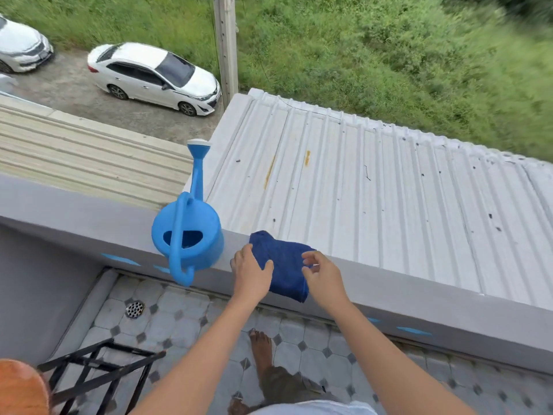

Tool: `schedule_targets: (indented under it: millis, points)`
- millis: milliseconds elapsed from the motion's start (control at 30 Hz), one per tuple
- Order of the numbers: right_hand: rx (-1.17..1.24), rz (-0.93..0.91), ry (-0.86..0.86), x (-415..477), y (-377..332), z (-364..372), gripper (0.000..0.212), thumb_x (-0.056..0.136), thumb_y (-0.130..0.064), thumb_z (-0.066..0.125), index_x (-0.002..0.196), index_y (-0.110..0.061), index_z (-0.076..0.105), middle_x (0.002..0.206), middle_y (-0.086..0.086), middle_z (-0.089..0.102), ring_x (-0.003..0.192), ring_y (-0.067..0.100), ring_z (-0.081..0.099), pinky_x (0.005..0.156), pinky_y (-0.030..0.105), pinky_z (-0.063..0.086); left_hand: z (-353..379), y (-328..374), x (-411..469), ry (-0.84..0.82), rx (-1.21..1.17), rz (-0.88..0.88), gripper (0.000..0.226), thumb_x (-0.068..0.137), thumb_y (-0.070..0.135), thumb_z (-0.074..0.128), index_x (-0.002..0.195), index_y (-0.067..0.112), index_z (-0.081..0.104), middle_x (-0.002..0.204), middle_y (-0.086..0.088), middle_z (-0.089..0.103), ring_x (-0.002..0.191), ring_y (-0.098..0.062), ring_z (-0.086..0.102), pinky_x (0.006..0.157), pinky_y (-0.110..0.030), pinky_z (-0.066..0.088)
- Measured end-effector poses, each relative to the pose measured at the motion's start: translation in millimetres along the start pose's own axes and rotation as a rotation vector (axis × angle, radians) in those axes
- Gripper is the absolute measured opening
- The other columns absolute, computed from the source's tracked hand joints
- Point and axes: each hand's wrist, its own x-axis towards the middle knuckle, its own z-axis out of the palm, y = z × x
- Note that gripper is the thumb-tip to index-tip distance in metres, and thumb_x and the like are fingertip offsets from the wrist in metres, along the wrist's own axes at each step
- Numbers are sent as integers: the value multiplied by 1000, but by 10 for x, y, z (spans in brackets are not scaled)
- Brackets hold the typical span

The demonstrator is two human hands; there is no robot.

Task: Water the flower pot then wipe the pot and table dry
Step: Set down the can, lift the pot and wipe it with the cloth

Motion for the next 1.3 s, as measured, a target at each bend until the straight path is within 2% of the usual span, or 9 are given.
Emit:
schedule_targets:
  millis: [133, 267, 400, 600, 733, 900, 1067, 1133, 1300]
  points:
    - [-67, -13, -44, -21, 166, 63, 35, 94, -7, 59, 127, -19, 59, 120, -3, 63, 102, 13, 58, 93, 25, 48, 38, 35, 53, 51, -125, -150, 52, 83, 26, 71, 125, 7, 47, 120, -9, 55, 107, -29, 56, 78, -33, 45]
    - [-89, -36, -58, -30, 179, 95, 45, 93, -9, 62, 136, -19, 53, 128, -6, 58, 108, 10, 53, 92, 20, 41, -8, 14, 183, -163, -202, -223, 20, 82, 25, 69, 84, 7, 61, 87, -7, 66, 84, -24, 62, 60, -28, 44]
    - [-18, -5, -78, -31, 101, 102, 52, 93, -12, 62, 141, -24, 47, 125, -4, 59, 103, 12, 56, 87, 23, 46, -143, 81, 46, -342, -392, -183, 13, 83, 21, 61, 90, 11, 67, 88, -7, 70, 87, -22, 62, 68, -30, 44]
    - [260, -106, -464, -249, -223, 172, 56, 85, 3, 55, 136, -20, 55, 113, 15, 70, 90, 17, 64, 77, 34, 53, -537, -68, -408, -372, -679, -106, 37, 69, 21, 56, 100, 7, 70, 105, -15, 73, 101, -27, 66, 87, -37, 46]
    - [381, -92, -649, -552, -490, 416, 44, 83, -9, 54, 124, -14, 67, 118, 24, 67, 103, 31, 63, 86, 49, 52, -996, -374, -781, -250, -729, -21, 27, 87, 12, 58, 112, 9, 68, 106, -11, 74, 96, -25, 68, 70, -32, 54]
    - [426, -118, -863, -1089, -882, 918, 50, 88, -41, 69, 120, -2, 65, 126, 39, 55, 113, 41, 58, 94, 56, 43, -1554, -951, -1359, 120, -456, 93, 24, 85, 18, 73, 107, 23, 65, 104, -1, 70, 98, -12, 65, 81, -23, 50]
    - [267, -325, -897, -1772, -1240, 1494, 22, 90, -23, 73, 107, -9, 75, 105, 15, 77, 103, 33, 72, 92, 56, 55, -1995, -1520, -2019, 387, -518, -81, 27, 78, 36, 78, 94, 20, 64, 86, -1, 69, 78, -12, 64, 65, -20, 50]
    - [207, -356, -835, -1974, -1316, 1768, 17, 90, -19, 71, 99, -5, 74, 96, 15, 78, 98, 35, 73, 86, 56, 57, -2111, -1804, -2208, 416, -637, -165, 19, 83, 32, 73, 92, 16, 66, 84, -4, 70, 76, -18, 65, 66, -29, 51]
    - [103, -345, -793, -2320, -1440, 2241, 15, 90, -22, 68, 92, -7, 68, 90, 13, 75, 88, 33, 71, 80, 50, 57, -2322, -2505, -2450, 591, -814, -503, 16, 94, 16, 54, 92, 5, 65, 75, -6, 60, 56, -15, 48, 46, -23, 36]
